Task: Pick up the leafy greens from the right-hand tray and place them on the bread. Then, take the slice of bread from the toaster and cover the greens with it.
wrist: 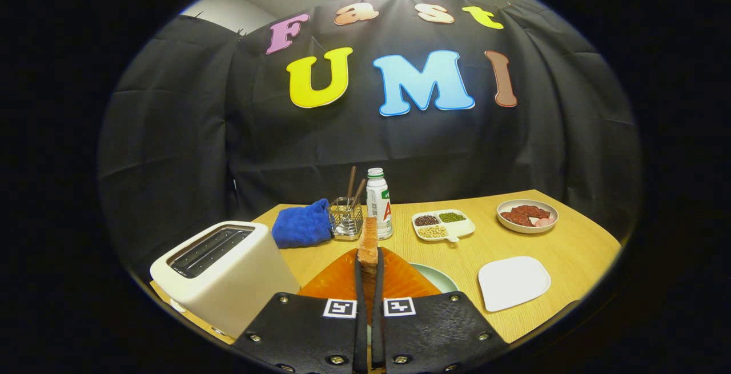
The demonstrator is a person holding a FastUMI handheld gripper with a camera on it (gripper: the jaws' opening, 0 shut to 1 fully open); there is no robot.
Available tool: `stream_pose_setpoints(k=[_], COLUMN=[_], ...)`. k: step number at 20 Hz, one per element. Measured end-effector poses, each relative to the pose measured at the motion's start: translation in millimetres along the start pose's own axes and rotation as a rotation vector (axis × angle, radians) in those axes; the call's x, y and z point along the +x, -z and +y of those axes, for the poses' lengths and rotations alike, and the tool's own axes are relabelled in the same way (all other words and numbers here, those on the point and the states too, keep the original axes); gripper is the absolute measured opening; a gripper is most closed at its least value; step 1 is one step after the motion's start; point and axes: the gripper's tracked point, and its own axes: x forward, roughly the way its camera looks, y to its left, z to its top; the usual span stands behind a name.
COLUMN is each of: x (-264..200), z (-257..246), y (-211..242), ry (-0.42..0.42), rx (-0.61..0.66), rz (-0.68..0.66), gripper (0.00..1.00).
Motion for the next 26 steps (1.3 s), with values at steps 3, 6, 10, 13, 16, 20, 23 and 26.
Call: stream_pose_setpoints(k=[3, 6, 10, 13, 16, 20, 23, 26], x=[1.1, 0.5, 0.6, 6.6, 14.1, 22.1, 23.7, 23.5], z=[5.8, 13.8, 26.4, 30.5, 18.7, 1.9, -5.4, -11.0], y=[4.5, 9.5, 17.1, 26.7, 38.6, 44.7, 53.6, 55.5], ry=[-0.019, -0.038, -0.065, -0.091, -0.078, -0.043, -0.035, -0.036], rx=[0.004, -0.002, -0.037, -0.008, 0.03, 0.016, -0.005, -0.007], rz=[0.006, 0.007, -0.001, 0.015, 0.058, 0.074, 0.099, 0.105], gripper=[0.03, 0.03, 0.03, 0.03, 0.03, 0.03, 0.06, 0.1])
